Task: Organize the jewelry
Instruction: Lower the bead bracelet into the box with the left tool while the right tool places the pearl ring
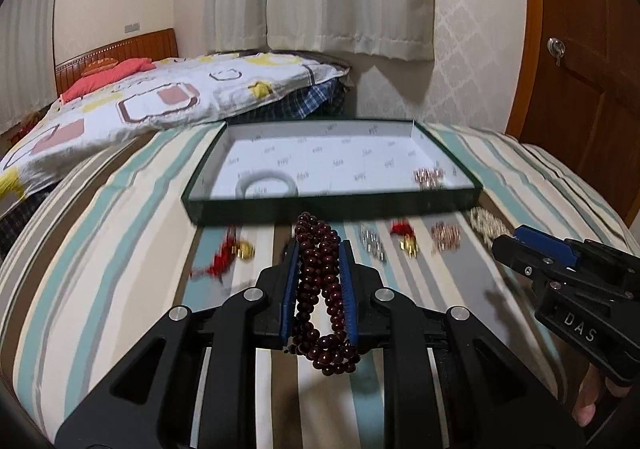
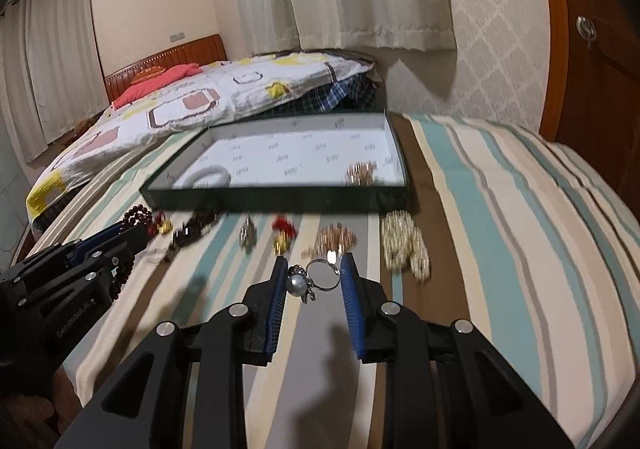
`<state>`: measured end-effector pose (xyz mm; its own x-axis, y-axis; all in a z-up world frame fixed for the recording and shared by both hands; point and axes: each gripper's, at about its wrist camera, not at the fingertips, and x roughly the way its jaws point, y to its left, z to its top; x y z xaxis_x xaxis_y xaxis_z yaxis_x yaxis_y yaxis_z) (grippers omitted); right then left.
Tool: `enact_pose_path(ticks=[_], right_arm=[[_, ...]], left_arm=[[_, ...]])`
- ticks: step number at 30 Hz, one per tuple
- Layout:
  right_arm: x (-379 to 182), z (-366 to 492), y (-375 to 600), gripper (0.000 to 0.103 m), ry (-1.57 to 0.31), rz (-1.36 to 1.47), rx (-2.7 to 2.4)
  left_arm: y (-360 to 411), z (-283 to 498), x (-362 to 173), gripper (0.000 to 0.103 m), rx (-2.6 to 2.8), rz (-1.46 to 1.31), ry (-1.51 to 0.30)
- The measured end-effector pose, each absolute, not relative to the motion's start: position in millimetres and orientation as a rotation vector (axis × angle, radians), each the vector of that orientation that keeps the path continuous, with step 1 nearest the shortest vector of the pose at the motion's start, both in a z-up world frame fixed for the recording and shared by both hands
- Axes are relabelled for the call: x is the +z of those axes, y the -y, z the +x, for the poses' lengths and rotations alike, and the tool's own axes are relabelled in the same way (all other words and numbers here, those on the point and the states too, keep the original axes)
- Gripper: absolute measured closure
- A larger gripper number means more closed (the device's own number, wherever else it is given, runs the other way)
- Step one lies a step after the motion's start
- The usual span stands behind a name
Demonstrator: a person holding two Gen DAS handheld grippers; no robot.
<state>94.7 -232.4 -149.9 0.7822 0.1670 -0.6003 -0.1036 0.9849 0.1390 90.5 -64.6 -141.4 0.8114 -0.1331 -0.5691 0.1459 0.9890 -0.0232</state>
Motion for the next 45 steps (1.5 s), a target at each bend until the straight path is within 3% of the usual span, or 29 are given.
enact_pose_path(ticks=[11, 26, 35, 38, 40, 42, 45], right_arm=[[-121, 165, 221, 0.075, -0.571, 0.059, 0.172], [-175, 249, 222, 0.075, -0.763, 0.086, 0.222], [-186, 263, 222, 0.075, -0.850, 0.087, 0.238], [-186, 263, 223, 0.075, -0.853, 0.094, 0.230], [-187, 263, 226, 0.075, -0.856, 0.111, 0.228], [-187, 264, 228, 0.072, -0.856, 0.123, 0.224], [-186, 264, 229, 0.068, -0.853, 0.122, 0.221]], left_arm=[[78, 174, -118, 0.084, -0.155, -0.004, -0.569], [93, 270, -179, 0.083, -0.170, -0.010, -0.820], [95, 281, -186, 0.076, -0.178, -0.003, -0.883], [94, 282, -185, 0.070, -0.179, -0.008, -0.883], [91, 282, -185, 0.059, -0.171, -0.022, -0.883], [88, 283, -185, 0.055, -0.168, -0.036, -0.883], [86, 283, -185, 0.053, -0.168, -0.047, -0.882]])
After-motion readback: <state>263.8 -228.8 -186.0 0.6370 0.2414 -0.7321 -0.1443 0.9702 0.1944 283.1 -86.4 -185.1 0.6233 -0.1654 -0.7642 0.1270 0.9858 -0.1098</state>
